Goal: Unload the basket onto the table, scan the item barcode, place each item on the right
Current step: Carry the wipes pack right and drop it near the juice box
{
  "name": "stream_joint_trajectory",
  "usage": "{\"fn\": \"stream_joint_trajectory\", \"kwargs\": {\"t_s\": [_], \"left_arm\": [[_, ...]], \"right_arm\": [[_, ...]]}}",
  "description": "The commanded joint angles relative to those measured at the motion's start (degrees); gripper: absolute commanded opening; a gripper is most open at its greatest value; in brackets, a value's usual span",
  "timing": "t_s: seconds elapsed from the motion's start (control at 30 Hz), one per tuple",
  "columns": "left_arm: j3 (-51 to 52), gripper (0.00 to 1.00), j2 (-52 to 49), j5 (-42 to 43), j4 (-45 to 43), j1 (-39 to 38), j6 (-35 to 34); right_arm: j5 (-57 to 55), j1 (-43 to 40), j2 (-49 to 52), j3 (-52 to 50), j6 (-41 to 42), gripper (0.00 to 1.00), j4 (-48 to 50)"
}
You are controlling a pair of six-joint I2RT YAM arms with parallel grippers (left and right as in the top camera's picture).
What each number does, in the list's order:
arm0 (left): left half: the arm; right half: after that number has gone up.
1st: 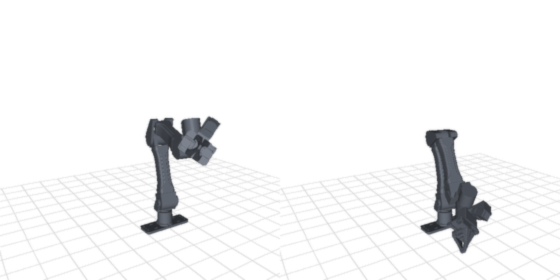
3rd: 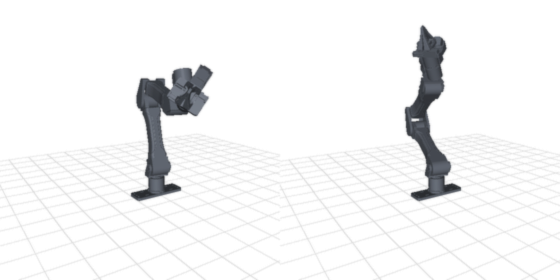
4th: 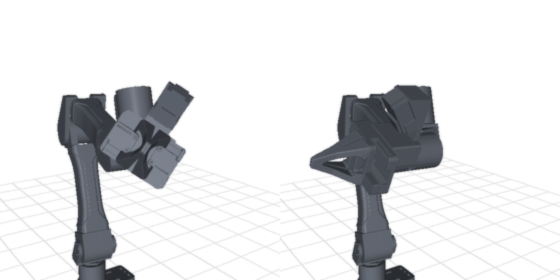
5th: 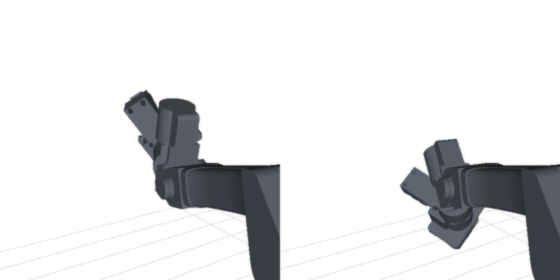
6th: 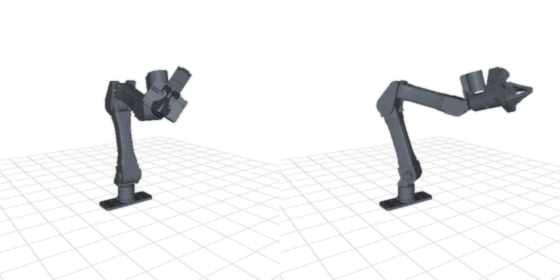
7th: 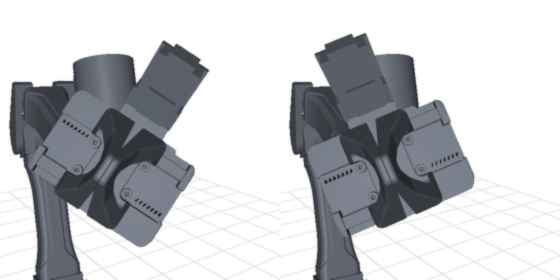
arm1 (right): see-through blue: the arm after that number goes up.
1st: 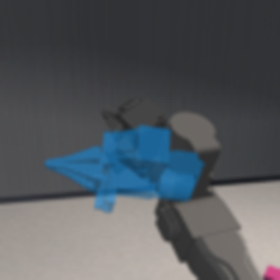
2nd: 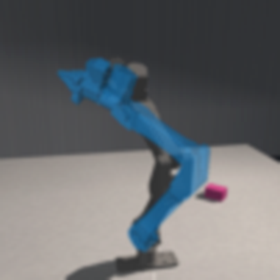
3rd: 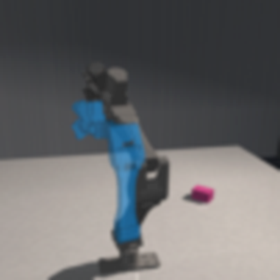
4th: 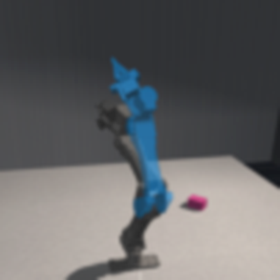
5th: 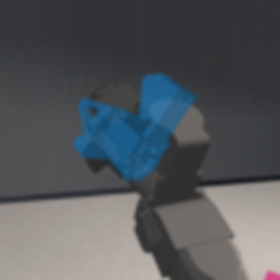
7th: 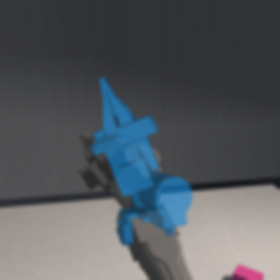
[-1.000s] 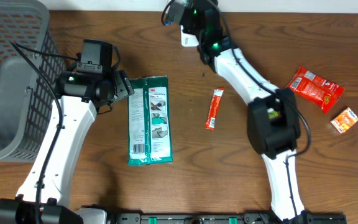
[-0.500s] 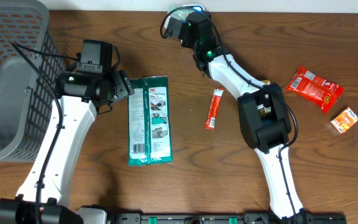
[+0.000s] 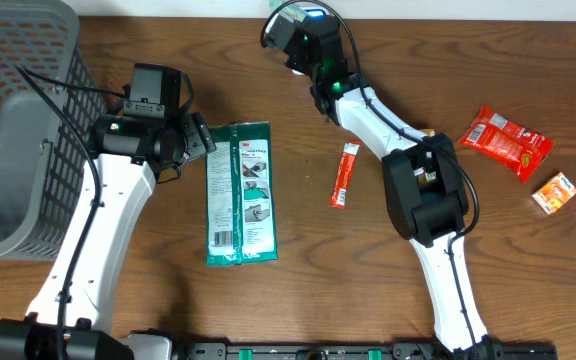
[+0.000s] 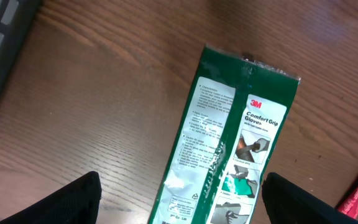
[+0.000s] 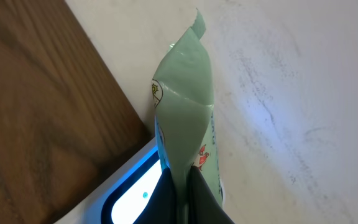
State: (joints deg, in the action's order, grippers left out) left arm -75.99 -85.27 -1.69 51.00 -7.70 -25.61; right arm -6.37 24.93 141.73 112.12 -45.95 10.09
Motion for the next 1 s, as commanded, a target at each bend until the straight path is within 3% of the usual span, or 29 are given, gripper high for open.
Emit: {"fn": "stream_joint_trajectory", "kwargs": {"t_s": [0.0,0.1,0.27,0.43,0.67,0.8,0.97], "left_arm": [[-0.33,0.84,-0.13,-0.50,0.17,0.20,0.50],[-0.33,0.84,-0.13,-0.50,0.17,0.20,0.50],[-0.33,0.84,-0.13,-0.52,0.17,0.20,0.50],[-0.33,0.84,-0.13,-0.52,0.17,0.20,0.50],[-0.33,0.84,-0.13,-0.52,0.17,0.20,0.50],[-0.33,0.84,-0.13,-0.50,0.17,0.20,0.50],[-0.33,0.84,-0.13,-0.52,0.17,0.20,0.50]], "right_arm": [[0.66,-0.13,-6.05,0.66,6.97,0.01,-0.28],[0.66,-0.63,-13.92,0.66,15.41,0.01,-8.50],[0.66,-0.74,-23.89,0.66,18.62,0.01,-27.36],[0.66,-2.03,-33.35,0.66,24.98,0.01,-54.40],[0.68,-7.98,-34.23,-0.42,35.91,0.01,-83.41],[0.63,-12.61,-34.23,-7.19,38.88,0.01,-86.40],[0.37,-18.60,-34.23,-19.39,38.91,0.01,-76.61]]}}
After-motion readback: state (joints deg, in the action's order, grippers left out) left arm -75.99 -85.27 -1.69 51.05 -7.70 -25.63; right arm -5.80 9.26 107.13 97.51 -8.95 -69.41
